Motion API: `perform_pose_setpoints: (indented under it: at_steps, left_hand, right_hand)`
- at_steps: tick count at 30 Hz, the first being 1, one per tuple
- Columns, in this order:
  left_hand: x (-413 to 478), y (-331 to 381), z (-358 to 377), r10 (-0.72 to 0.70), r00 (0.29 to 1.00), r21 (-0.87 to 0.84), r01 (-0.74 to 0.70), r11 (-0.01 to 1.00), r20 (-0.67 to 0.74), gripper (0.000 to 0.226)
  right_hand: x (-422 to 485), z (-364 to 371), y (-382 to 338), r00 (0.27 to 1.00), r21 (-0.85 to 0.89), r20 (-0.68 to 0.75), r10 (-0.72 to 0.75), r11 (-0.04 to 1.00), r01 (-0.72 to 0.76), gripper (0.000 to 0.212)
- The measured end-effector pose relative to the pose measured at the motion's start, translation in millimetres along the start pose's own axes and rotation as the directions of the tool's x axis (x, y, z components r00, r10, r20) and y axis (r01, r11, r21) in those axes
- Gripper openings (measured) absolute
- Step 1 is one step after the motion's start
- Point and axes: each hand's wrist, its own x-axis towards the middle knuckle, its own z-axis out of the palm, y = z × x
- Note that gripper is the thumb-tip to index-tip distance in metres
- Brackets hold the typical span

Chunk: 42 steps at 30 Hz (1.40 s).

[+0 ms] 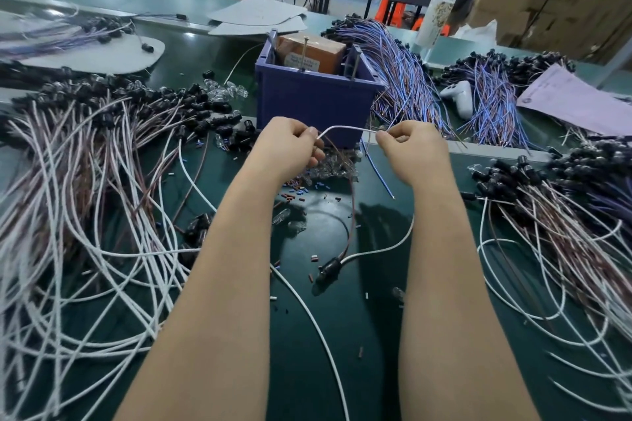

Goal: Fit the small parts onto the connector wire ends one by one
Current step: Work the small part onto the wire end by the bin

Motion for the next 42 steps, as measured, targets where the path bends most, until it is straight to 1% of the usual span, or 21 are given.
perform_pose_setpoints:
  at_steps: [3,6,8,12,14,16,18,20,22,24,26,28,30,33,34,36,38,39,40,41,42]
  left_hand:
    - [0,2,1,-0.108,0.994,-0.185,0.112,0.976,0.033,0.03]
    - [0,4,1,-0.171,0.983,-0.3,0.181,0.937,0.06,0.027]
    - [-1,3,0,-0.171,0.983,-0.338,0.183,0.923,0.066,0.027]
    - [-1,0,3,-0.118,0.992,-0.328,0.125,0.936,0.043,0.03]
    - [-1,-2,6,-0.116,0.993,-0.375,0.114,0.92,0.017,0.03]
    - [-1,-3,8,-0.154,0.988,-0.522,0.121,0.844,-0.021,0.028]
    - [-1,-1,9,-0.197,0.979,-0.691,0.109,0.715,-0.049,0.024]
    - [0,2,10,-0.197,0.977,-0.76,0.068,0.646,-0.08,0.022]
    - [-1,7,13,-0.158,0.982,-0.767,0.021,0.642,-0.106,0.021]
    - [-3,11,17,-0.11,0.987,-0.749,-0.018,0.662,-0.121,0.021]
    - [-4,11,19,-0.091,0.987,-0.716,-0.035,0.698,-0.136,0.021]
    - [-3,9,18,-0.077,0.984,-0.658,-0.046,0.752,-0.158,0.022]
    - [-4,6,17,-0.048,0.981,-0.59,-0.074,0.804,-0.188,0.026]
    - [-5,6,18,-0.026,0.968,-0.528,-0.114,0.842,-0.251,0.03]
    - [-4,6,17,-0.054,0.956,-0.53,-0.112,0.84,-0.287,0.03]
    - [0,3,8,-0.175,0.904,-0.588,-0.099,0.803,-0.391,0.027]
    - [4,-2,-4,-0.292,0.853,-0.676,-0.093,0.731,-0.432,0.016]
    - [5,-4,-7,-0.308,0.854,-0.687,-0.077,0.723,-0.42,0.012]
    - [5,-4,-7,-0.299,0.875,-0.656,-0.029,0.754,-0.382,0.029]
    - [5,-5,-5,-0.275,0.901,-0.561,0.044,0.827,-0.334,0.048]
    - [5,-4,-1,-0.227,0.926,-0.396,0.095,0.913,-0.3,0.058]
  right_hand:
    - [0,0,3,1.0,0.001,-0.029,0.011,1.0,-0.011,0.016]
    - [1,-2,6,0.995,0.011,-0.087,0.045,0.999,-0.044,0.019]
    - [3,-3,7,0.993,0.032,-0.102,0.06,0.998,-0.057,0.019]
    - [3,-2,6,0.998,0.049,-0.026,0.057,0.997,-0.056,0.017]
    - [3,-2,6,0.999,0.092,-0.001,0.054,0.994,-0.054,0.016]
    - [1,-3,3,0.998,0.197,0.047,0.043,0.979,-0.051,0.014]
    - [-3,-3,-3,0.993,0.316,0.12,0.009,0.947,-0.047,0.015]
    - [-7,0,-13,0.987,0.388,0.151,-0.047,0.921,-0.016,0.016]
    - [-10,5,-24,0.979,0.406,0.172,-0.114,0.913,0.035,0.015]
    - [-13,9,-31,0.955,0.39,0.249,-0.164,0.919,0.056,0.023]
    - [-16,8,-31,0.928,0.378,0.335,-0.166,0.925,0.029,0.029]
    - [-16,6,-28,0.892,0.445,0.41,-0.189,0.896,-0.014,0.026]
    - [-15,4,-26,0.865,0.509,0.446,-0.228,0.86,-0.036,0.026]
    - [-16,5,-27,0.834,0.512,0.481,-0.269,0.859,-0.018,0.027]
    - [-17,4,-26,0.822,0.5,0.499,-0.275,0.866,-0.014,0.027]
    - [-17,0,-23,0.805,0.489,0.525,-0.278,0.872,-0.018,0.027]
    - [-16,-3,-20,0.828,0.514,0.495,-0.264,0.857,-0.034,0.026]
    - [-14,-3,-19,0.846,0.526,0.468,-0.256,0.85,-0.033,0.026]
    - [-13,-1,-20,0.86,0.528,0.444,-0.252,0.849,-0.024,0.026]
    - [-13,1,-21,0.869,0.523,0.427,-0.249,0.852,-0.013,0.026]
    - [-13,5,-23,0.878,0.515,0.411,-0.245,0.857,-0.002,0.026]
